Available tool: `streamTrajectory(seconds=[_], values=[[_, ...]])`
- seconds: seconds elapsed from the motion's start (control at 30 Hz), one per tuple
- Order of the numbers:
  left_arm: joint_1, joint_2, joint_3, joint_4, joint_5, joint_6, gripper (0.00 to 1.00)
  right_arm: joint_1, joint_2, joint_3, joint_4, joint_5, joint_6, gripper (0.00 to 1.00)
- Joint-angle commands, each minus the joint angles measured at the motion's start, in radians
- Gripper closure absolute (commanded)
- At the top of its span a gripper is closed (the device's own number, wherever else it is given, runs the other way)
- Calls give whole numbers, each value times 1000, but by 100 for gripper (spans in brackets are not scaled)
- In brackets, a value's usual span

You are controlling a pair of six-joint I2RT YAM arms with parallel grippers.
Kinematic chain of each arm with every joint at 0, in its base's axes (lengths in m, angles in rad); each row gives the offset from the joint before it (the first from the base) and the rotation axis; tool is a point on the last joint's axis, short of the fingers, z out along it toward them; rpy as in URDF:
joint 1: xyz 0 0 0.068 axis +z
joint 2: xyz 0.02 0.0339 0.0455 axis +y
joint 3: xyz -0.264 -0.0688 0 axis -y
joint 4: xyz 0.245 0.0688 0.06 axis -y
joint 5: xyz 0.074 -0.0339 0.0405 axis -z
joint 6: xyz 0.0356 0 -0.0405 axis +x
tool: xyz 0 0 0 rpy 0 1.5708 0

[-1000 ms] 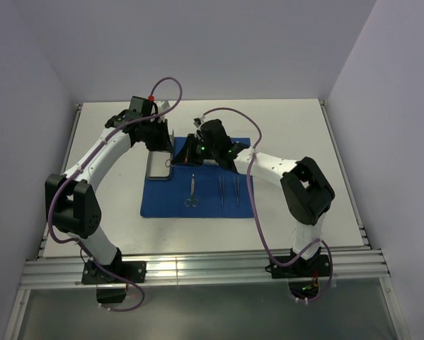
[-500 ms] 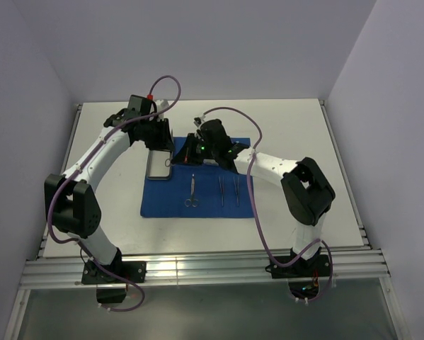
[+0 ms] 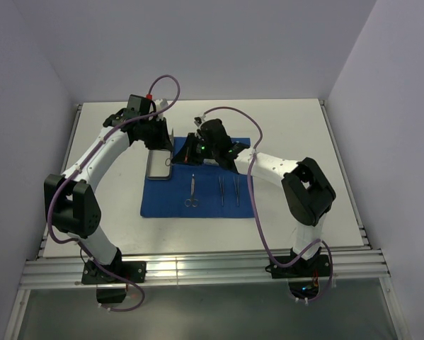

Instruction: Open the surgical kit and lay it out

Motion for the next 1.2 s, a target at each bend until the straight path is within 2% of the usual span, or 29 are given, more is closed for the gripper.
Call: streamTrajectory(seconds=[0.0,0.2,0.5,0.57,0.67,0.87,0.93,1.03,1.13,1.17], values=[[-6,-10,0,15,46,2,94,8,-59,1,57,-11,-1,100],[-6,-7,3,12,42,1,76,8,-61,1,64,-19,2,100],[-6,1,5,9,26,5,80,8,-64,-3,64,-17,2,100],[-6,4,5,9,23,5,78,8,-64,-3,65,-17,3,100],[-4,5,2,6,11,7,70,8,-67,-3,65,-19,3,100],[-6,8,0,1,3,15,69,8,-68,-8,65,-17,3,100],[-4,2,-4,2,6,15,71,8,-68,-8,64,-16,2,100],[-4,-12,-10,13,11,12,78,7,-68,-8,62,-16,3,100],[-4,-12,-10,12,13,10,87,8,-64,-8,62,-17,6,100],[-4,-12,-15,13,14,10,93,10,-64,-8,65,-17,8,100]])
